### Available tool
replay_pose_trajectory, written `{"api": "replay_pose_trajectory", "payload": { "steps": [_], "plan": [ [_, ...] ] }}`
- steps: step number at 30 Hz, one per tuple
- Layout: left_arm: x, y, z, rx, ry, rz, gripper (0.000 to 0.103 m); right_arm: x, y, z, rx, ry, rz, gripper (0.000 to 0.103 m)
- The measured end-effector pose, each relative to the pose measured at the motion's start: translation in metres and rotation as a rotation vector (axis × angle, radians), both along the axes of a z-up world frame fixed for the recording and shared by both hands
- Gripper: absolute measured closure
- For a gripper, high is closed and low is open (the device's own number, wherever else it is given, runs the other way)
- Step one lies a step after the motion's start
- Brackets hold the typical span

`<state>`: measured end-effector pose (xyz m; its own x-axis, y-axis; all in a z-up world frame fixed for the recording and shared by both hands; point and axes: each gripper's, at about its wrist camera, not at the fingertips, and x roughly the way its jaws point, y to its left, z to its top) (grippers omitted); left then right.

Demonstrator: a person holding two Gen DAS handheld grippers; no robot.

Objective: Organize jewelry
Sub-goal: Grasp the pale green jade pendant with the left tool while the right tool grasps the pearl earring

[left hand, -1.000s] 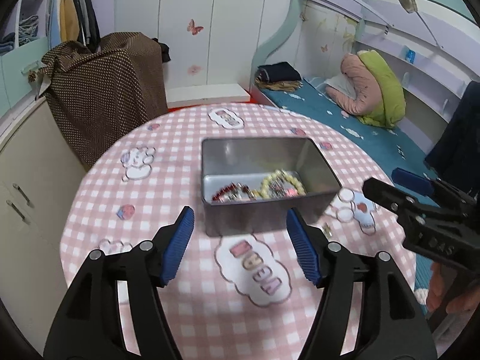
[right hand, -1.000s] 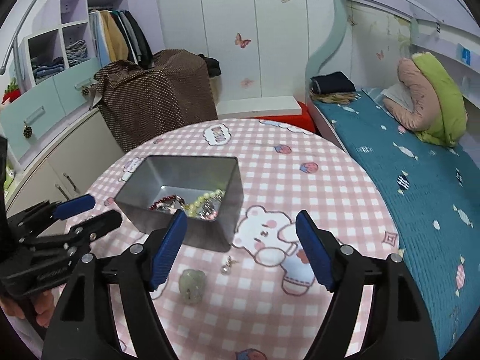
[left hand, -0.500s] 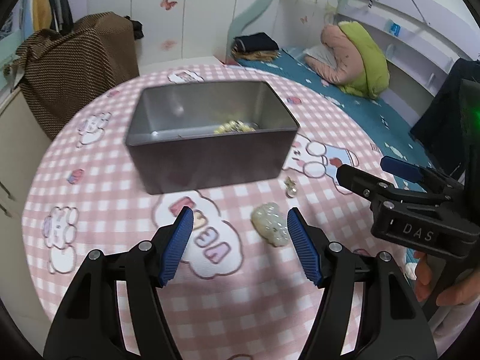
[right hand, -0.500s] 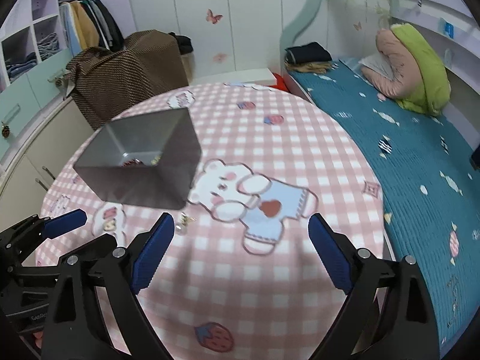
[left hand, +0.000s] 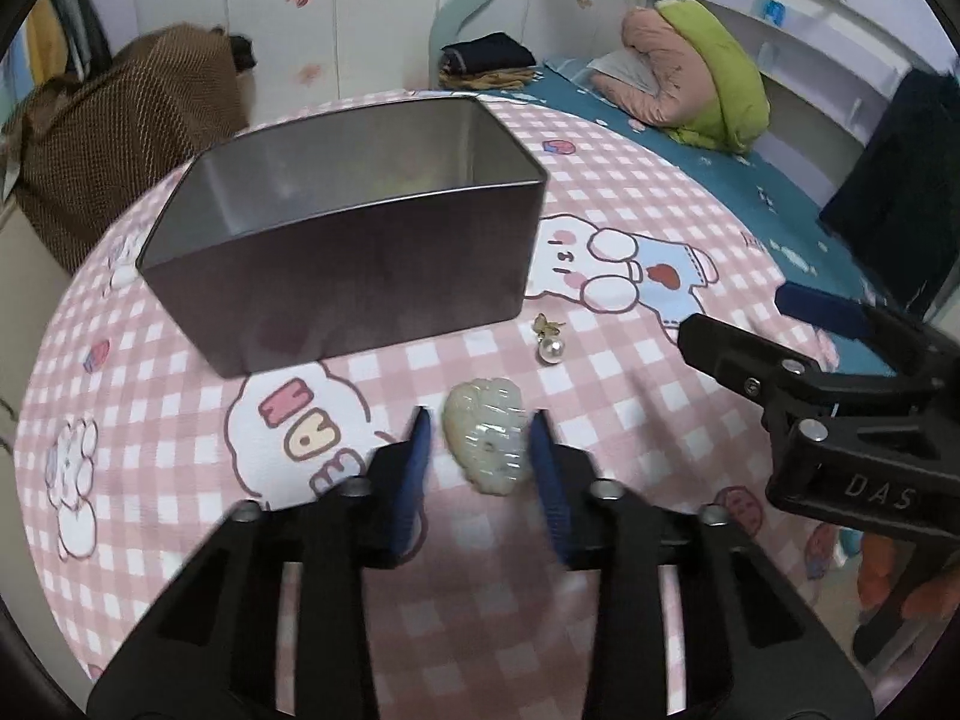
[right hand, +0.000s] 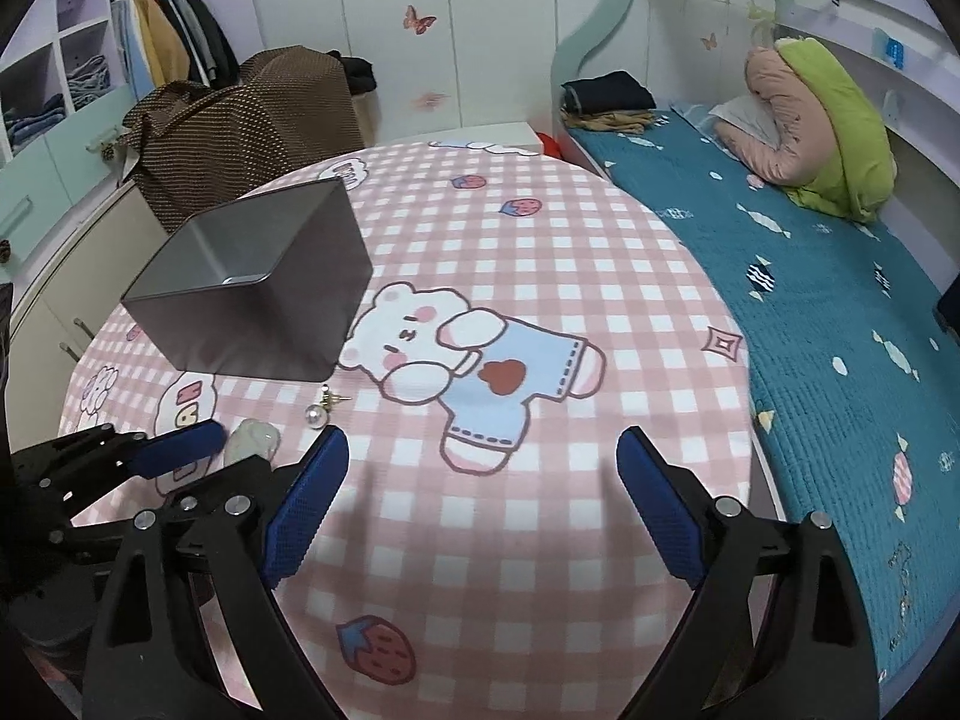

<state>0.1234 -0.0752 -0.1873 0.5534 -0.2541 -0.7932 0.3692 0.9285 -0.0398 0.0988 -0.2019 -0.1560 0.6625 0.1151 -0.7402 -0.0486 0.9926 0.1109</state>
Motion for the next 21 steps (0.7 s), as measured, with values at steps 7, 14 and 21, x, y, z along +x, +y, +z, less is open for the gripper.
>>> {"api": "replay_pose_trajectory", "payload": {
  "steps": [7, 14, 21],
  "plan": [
    [0.002, 0.008, 0.001, -0.020, 0.006, -0.005, 0.075, 0.004, 0.014, -0.002, 0.021, 0.002, 0.062, 0.016],
    [0.007, 0.028, 0.005, -0.028, 0.006, 0.040, 0.076, 0.012, 0.035, -0.003, 0.047, 0.006, 0.150, 0.039],
    [0.012, 0.058, 0.013, -0.039, -0.013, 0.100, 0.075, 0.022, 0.064, -0.007, 0.021, 0.021, 0.228, 0.058]
  ]
}}
